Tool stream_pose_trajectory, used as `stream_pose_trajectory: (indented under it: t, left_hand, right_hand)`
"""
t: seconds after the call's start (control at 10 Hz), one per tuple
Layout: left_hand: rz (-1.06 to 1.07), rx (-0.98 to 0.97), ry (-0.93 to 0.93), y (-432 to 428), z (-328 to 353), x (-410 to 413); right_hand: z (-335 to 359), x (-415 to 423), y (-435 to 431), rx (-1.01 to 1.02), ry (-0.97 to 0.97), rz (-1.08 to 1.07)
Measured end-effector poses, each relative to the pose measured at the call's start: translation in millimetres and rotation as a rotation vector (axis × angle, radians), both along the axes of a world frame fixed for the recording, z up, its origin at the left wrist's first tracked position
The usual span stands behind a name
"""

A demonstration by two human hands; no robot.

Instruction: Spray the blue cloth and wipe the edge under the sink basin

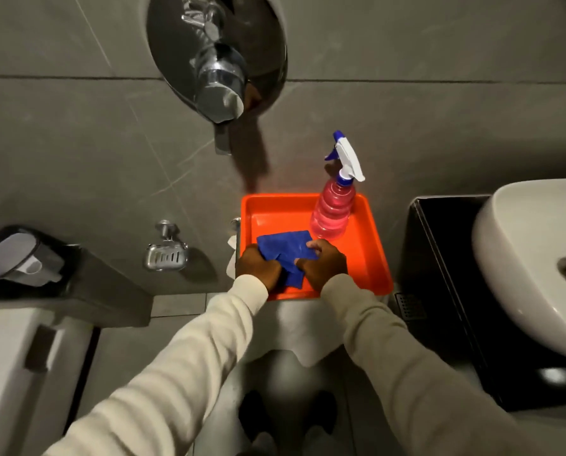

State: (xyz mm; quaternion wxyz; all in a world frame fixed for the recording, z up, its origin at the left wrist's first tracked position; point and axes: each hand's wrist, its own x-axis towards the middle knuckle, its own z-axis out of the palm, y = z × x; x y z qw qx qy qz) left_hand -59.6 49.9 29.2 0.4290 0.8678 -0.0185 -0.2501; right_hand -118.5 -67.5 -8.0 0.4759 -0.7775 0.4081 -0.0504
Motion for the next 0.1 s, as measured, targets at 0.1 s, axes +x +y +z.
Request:
stream_pose_trajectory:
  t: [0.1]
  left_hand:
    - [0.02, 0.056, -0.203, -4.2, 16.5, 2.0]
  right_hand:
    - [27.6, 0.7, -6.2, -0.136, -0.079, 0.004]
